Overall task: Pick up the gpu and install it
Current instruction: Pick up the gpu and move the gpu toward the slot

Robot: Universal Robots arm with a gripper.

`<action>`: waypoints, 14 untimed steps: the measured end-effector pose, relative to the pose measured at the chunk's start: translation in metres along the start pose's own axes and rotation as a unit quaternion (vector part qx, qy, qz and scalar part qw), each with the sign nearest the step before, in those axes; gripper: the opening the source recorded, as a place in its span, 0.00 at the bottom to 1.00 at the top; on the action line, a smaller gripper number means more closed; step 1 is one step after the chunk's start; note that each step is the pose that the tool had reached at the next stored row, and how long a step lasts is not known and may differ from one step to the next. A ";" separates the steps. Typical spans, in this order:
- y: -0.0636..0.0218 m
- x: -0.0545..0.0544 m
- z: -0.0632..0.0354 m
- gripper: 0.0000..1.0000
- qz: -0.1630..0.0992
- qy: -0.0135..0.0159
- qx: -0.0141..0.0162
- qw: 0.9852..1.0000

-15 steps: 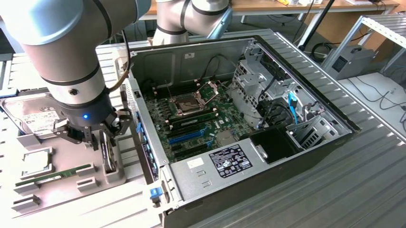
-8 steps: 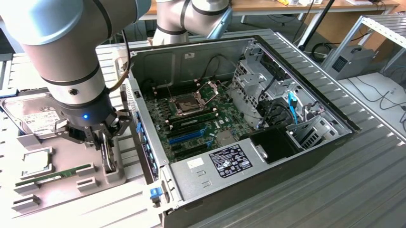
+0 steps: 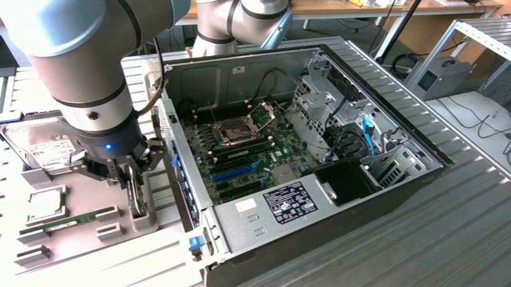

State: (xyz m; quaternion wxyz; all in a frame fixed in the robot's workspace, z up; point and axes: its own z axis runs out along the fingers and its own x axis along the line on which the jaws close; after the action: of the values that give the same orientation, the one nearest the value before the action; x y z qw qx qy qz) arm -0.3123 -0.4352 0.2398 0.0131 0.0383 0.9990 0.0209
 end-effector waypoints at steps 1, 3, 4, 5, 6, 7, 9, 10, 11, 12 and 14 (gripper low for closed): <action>0.0000 0.000 0.0000 0.33 0.000 0.000 0.000 1.000; 0.0000 0.000 0.0000 0.33 0.000 0.000 0.000 1.000; 0.0000 0.000 0.0000 0.33 0.000 0.000 0.000 1.000; 0.0000 0.000 0.0000 0.33 0.000 0.000 0.000 1.000; 0.0000 0.000 0.0000 0.33 0.000 0.000 0.000 1.000; 0.0000 0.000 0.0000 0.33 0.000 0.000 0.000 1.000; 0.0000 0.000 0.0000 0.33 0.000 0.000 0.000 1.000; 0.0000 0.000 0.0000 0.33 0.000 0.000 0.000 1.000; 0.0000 0.000 0.0000 0.33 0.000 0.000 0.000 1.000; 0.0000 0.000 0.0000 0.33 0.000 0.000 0.000 1.000; 0.0000 0.000 0.0000 0.27 0.000 0.000 0.000 1.000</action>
State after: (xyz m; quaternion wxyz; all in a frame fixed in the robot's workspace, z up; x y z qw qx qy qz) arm -0.3123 -0.4353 0.2398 0.0131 0.0383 0.9990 0.0209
